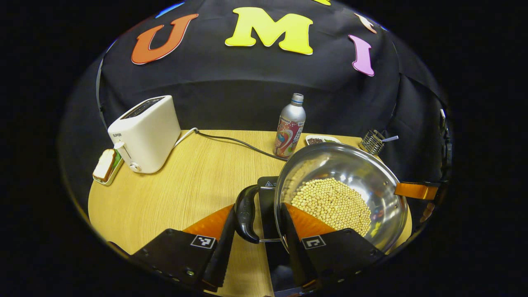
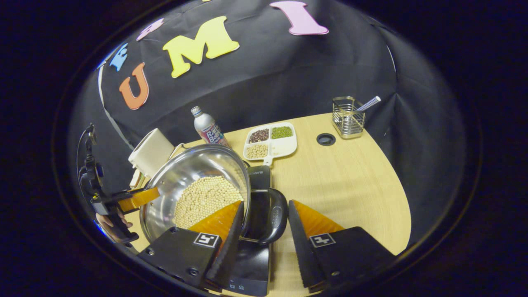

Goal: First push the handle of the pot to place it horizontally, then grasp the pot with both hands and set it on the induction cooktop.

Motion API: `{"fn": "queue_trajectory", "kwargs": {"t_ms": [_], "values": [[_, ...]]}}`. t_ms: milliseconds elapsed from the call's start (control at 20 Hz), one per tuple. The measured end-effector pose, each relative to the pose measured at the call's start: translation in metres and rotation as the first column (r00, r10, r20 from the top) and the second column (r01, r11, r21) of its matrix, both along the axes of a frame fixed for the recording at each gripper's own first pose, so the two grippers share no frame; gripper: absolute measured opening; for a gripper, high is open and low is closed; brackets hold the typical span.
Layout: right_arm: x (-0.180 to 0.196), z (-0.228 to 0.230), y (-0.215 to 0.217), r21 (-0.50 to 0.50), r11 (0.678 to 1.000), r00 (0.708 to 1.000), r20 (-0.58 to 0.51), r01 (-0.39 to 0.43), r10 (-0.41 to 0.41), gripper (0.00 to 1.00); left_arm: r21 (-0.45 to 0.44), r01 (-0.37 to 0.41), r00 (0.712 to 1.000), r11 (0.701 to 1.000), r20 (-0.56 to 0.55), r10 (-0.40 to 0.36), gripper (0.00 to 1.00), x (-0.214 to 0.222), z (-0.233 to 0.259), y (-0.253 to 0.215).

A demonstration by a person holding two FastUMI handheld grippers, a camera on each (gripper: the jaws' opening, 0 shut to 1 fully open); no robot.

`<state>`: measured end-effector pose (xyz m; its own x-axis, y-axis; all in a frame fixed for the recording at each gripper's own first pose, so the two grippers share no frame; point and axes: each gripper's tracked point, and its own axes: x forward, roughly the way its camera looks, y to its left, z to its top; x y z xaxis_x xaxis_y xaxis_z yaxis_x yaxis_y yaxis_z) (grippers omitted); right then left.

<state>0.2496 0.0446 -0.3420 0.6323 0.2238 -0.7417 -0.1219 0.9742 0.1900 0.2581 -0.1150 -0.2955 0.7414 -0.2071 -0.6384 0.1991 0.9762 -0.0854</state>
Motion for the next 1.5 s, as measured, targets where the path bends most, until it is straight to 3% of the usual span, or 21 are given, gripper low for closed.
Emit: {"fn": "queue_trajectory", "kwargs": {"t_ms": [50,150,200,250,300,500,600,850,1150,1250,1300,1350,1500], "values": [[0.001,0.0,-0.003,-0.009,1.0,1.0,0.012,0.01,-0.01,0.78,-0.004,-0.003,1.0,1.0,0.024,0.003,0.62,0.001,0.005,0.002],[0.002,0.001,-0.003,0.002,1.0,0.999,0.035,0.029,-0.029,0.87,0.018,-0.016,0.998,1.0,0.069,0.015,0.66,-0.002,0.018,0.007],[0.002,0.001,-0.005,0.013,0.999,0.998,0.048,0.037,-0.038,0.87,0.043,-0.029,0.994,0.999,0.104,0.024,0.71,-0.002,0.023,0.013],[0.0,0.004,-0.004,0.018,0.999,0.997,0.062,0.036,-0.037,0.9,0.06,-0.034,0.992,0.998,0.126,0.026,0.91,-0.005,0.027,0.017],[0.0,0.007,-0.006,0.01,0.999,0.995,0.091,0.033,-0.034,0.9,0.064,-0.033,0.989,0.997,0.149,0.023,0.98,-0.011,0.034,0.016],[-0.013,0.027,-0.012,-0.036,0.998,0.979,0.203,0.042,-0.033,0.96,0.041,-0.074,0.958,0.996,0.279,0.06,0.97,-0.027,0.057,0.021],[-0.024,0.042,-0.015,-0.047,0.998,0.965,0.261,0.05,-0.036,0.93,0.03,-0.118,0.936,0.993,0.337,0.101,0.97,-0.037,0.065,0.025],[-0.062,0.063,-0.018,-0.036,0.997,0.948,0.313,0.069,-0.055,0.93,0.064,-0.165,0.901,0.984,0.415,0.125,0.97,-0.073,0.074,0.039],[-0.11,0.091,-0.025,-0.014,0.996,0.924,0.375,0.084,-0.073,0.92,0.032,-0.187,0.887,0.982,0.436,0.155,0.98,-0.132,0.084,0.05],[-0.127,0.101,-0.026,-0.03,0.996,0.91,0.409,0.085,-0.066,0.92,0.03,-0.212,0.856,0.977,0.488,0.171,0.97,-0.154,0.1,0.061],[-0.137,0.106,-0.025,-0.038,0.996,0.902,0.428,0.08,-0.056,0.92,0.023,-0.23,0.839,0.973,0.511,0.186,0.87,-0.164,0.106,0.065],[-0.146,0.112,-0.024,-0.046,0.996,0.894,0.446,0.073,-0.045,0.92,0.012,-0.231,0.832,0.973,0.521,0.191,0.97,-0.174,0.109,0.065],[-0.177,0.133,-0.023,-0.048,0.997,0.866,0.498,0.067,-0.034,0.92,-0.012,-0.218,0.82,0.976,0.539,0.19,0.95,-0.2,0.124,0.06]]}}
